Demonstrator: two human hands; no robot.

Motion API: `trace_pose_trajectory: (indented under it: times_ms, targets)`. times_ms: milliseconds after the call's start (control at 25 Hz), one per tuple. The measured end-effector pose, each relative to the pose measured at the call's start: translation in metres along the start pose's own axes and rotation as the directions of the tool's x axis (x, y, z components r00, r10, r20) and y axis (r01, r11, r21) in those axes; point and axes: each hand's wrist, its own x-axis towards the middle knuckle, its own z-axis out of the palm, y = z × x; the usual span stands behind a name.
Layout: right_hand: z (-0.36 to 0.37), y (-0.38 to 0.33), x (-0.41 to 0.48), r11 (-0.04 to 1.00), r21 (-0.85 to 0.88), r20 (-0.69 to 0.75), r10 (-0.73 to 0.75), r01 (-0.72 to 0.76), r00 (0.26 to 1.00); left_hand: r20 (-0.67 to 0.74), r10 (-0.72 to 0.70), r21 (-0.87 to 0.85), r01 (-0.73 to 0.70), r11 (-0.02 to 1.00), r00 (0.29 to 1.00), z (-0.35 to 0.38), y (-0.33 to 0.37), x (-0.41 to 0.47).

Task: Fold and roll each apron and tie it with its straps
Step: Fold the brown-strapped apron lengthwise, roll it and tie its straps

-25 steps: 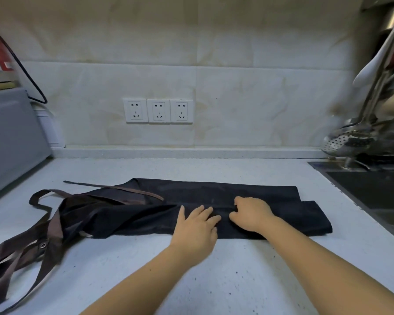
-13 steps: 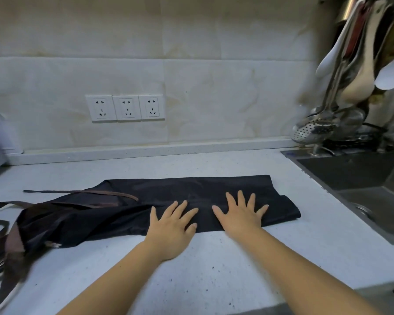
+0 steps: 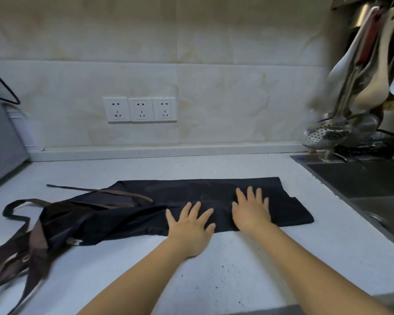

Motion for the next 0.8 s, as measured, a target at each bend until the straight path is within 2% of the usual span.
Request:
trace_pose_trajectory:
  times_ms: [40, 80, 120, 160, 200, 320, 440, 520, 640, 800]
  targets:
    - [0.006, -0.029, -0.007, 0.97, 0.202, 0.024, -0.143, 0.136, 0.989, -0.008, 0.003, -0.044, -0.004, 0.999, 1.0, -0.001, 0.006, 0.0]
    - [0.011, -0.053, -0.014, 0.886, 0.424, 0.062, -0.236, 0.189, 0.97, -0.04, 0.023, -0.11, -0.027, 0.994, 0.999, -0.003, 0.011, -0.001]
    - [0.016, -0.072, -0.019, 0.788, 0.587, 0.089, -0.293, 0.188, 0.952, -0.104, 0.033, -0.197, -0.053, 0.979, 0.994, -0.006, 0.005, -0.004]
    - [0.02, -0.079, -0.018, 0.727, 0.664, 0.088, -0.312, 0.178, 0.946, -0.179, 0.039, -0.279, -0.089, 0.956, 0.983, -0.008, -0.005, -0.009]
    - [0.024, -0.081, -0.014, 0.744, 0.639, 0.075, -0.311, 0.194, 0.948, -0.253, 0.034, -0.331, -0.119, 0.936, 0.967, -0.008, -0.021, -0.018]
    - [0.039, -0.072, -0.002, 0.925, 0.264, 0.039, -0.292, 0.272, 0.956, -0.423, -0.024, -0.288, -0.109, 0.952, 0.906, -0.007, -0.089, -0.051]
    - [0.044, -0.087, -0.005, 0.965, 0.022, 0.078, -0.263, 0.262, 0.962, -0.569, -0.071, -0.191, -0.048, 0.98, 0.819, -0.008, -0.153, -0.081]
    - [0.041, -0.109, -0.01, 0.961, -0.035, 0.059, -0.271, 0.273, 0.961, -0.579, -0.108, -0.173, 0.008, 0.985, 0.809, -0.012, -0.177, -0.093]
    - [0.046, -0.136, -0.019, 0.904, 0.013, 0.066, -0.426, 0.427, 0.902, -0.626, -0.153, -0.093, 0.121, 0.988, 0.764, -0.015, -0.192, -0.105]
    - [0.058, -0.136, -0.022, 0.9, -0.081, 0.135, -0.415, 0.428, 0.9, -0.657, -0.296, -0.06, 0.342, 0.938, 0.694, -0.02, -0.231, -0.112]
